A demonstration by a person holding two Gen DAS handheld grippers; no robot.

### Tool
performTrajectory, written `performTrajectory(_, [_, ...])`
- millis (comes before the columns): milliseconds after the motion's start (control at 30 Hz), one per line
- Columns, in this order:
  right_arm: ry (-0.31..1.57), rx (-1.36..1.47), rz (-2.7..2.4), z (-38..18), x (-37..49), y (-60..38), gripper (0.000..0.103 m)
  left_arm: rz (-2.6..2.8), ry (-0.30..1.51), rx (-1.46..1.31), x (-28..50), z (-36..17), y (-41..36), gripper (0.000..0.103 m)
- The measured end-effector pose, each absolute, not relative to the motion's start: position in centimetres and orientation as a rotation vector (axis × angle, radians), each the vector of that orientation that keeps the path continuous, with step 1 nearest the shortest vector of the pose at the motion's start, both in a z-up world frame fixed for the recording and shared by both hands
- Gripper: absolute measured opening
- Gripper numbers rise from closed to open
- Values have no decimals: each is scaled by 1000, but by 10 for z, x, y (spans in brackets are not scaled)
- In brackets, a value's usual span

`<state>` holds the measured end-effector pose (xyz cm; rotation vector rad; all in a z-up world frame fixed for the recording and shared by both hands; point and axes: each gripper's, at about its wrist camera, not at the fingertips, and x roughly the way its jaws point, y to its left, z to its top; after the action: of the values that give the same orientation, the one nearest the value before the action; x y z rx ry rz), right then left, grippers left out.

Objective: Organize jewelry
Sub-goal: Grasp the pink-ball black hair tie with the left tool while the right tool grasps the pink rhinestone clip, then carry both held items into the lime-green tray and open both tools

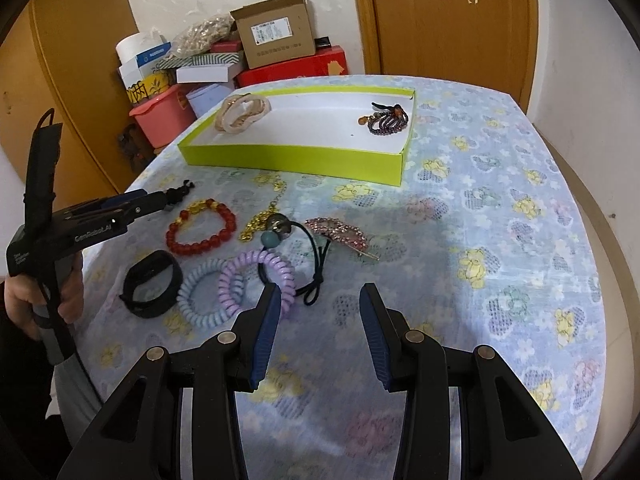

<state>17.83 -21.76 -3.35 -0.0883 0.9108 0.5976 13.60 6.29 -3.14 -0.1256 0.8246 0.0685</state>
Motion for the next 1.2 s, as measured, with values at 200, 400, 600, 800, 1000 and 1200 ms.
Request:
performTrajectory(200, [896, -99, 595, -35, 197, -212, 42, 70, 854, -137, 149, -38, 65, 47])
performTrajectory(400, [865, -146, 598, -30, 216, -211, 42, 85, 870, -133, 157, -41, 66, 36])
performTrajectory(600, [876, -236, 650, -37, 222, -212, 42, 90, 875, -113, 160, -42, 64, 35])
performTrajectory(800, [896, -296, 692, -49, 234, -201, 42, 88, 876, -113, 161, -41, 64, 35])
performTrajectory(1000, [904, -280, 710, -48, 241, -197, 23, 89, 878, -103, 163, -42, 63, 35])
performTrajectory(1200, [906, -244, 700, -47, 244, -198, 22, 81, 873, -115, 163, -41, 64, 33])
